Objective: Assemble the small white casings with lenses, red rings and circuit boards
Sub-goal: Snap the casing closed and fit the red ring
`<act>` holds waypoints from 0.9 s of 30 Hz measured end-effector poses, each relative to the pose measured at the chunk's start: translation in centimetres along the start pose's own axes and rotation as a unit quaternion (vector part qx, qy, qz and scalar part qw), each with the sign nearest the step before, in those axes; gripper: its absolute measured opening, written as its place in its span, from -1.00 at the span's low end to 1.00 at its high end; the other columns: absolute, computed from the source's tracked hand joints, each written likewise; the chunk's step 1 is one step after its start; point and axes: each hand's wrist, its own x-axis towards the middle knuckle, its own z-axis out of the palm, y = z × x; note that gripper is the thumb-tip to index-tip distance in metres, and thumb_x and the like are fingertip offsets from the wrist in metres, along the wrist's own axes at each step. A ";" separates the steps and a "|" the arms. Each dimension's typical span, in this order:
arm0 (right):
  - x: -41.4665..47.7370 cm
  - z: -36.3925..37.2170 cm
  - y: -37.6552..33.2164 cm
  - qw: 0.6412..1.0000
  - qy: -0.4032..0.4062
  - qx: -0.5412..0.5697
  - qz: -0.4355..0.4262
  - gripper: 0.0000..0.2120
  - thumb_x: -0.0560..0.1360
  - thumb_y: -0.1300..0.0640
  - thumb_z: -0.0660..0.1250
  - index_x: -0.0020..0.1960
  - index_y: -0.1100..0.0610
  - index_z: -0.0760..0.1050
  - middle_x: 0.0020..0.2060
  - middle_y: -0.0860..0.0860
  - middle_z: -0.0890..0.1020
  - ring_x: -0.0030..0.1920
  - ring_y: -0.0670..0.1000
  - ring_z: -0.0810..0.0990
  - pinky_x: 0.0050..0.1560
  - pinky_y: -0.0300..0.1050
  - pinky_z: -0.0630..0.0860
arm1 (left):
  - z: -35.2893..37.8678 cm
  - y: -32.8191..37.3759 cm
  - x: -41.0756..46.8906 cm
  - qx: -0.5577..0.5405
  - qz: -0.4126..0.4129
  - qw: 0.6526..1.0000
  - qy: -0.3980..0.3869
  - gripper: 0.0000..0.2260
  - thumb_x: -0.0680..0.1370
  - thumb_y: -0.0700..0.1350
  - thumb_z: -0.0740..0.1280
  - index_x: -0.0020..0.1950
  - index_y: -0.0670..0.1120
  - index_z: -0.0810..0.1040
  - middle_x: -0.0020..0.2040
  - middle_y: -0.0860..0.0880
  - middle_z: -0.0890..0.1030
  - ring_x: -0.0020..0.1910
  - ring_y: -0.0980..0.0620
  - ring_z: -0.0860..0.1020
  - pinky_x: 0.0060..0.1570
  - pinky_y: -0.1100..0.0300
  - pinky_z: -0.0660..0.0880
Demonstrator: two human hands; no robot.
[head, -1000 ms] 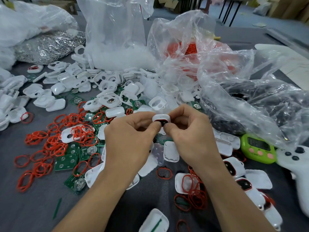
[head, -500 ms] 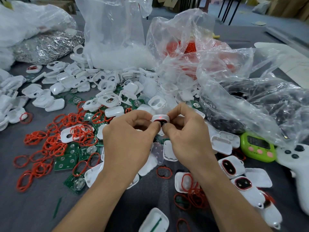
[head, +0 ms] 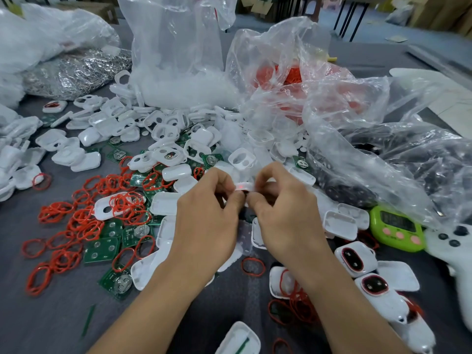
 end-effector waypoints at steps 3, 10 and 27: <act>0.0 0.4 0.2 0.998 -0.002 -0.063 -0.009 -0.84 0.55 0.14 0.37 -0.12 -0.06 0.43 -0.31 -0.09 0.62 -0.26 -0.09 0.56 -0.26 -0.23 0.45 | 0.1 -0.1 0.2 0.009 0.007 1.000 -0.008 -0.82 0.50 -0.15 0.44 -0.21 0.08 0.52 -0.30 0.16 0.63 -0.34 0.13 0.59 -0.24 0.15 0.51; 0.8 -0.8 0.7 0.998 -0.008 0.051 0.041 -0.86 0.55 0.14 0.45 -0.09 -0.07 0.55 -0.34 -0.15 0.72 -0.33 -0.08 0.68 -0.31 -0.21 0.57 | -0.1 0.0 0.4 0.019 0.030 0.999 -0.003 -0.86 0.49 -0.03 0.47 -0.03 0.15 0.55 -0.21 0.15 0.64 -0.19 0.17 0.55 -0.25 0.34 0.40; 0.8 -1.2 1.1 0.998 -0.027 -0.061 -0.016 -0.78 0.49 0.04 0.46 -0.25 0.00 0.46 -0.44 -0.13 0.52 -0.36 -0.08 0.45 -0.36 -0.29 0.33 | -0.3 -0.1 0.5 0.005 0.017 1.000 -0.014 -0.79 0.45 -0.11 0.54 -0.18 0.13 0.55 -0.21 0.26 0.63 -0.38 0.18 0.51 -0.34 0.39 0.39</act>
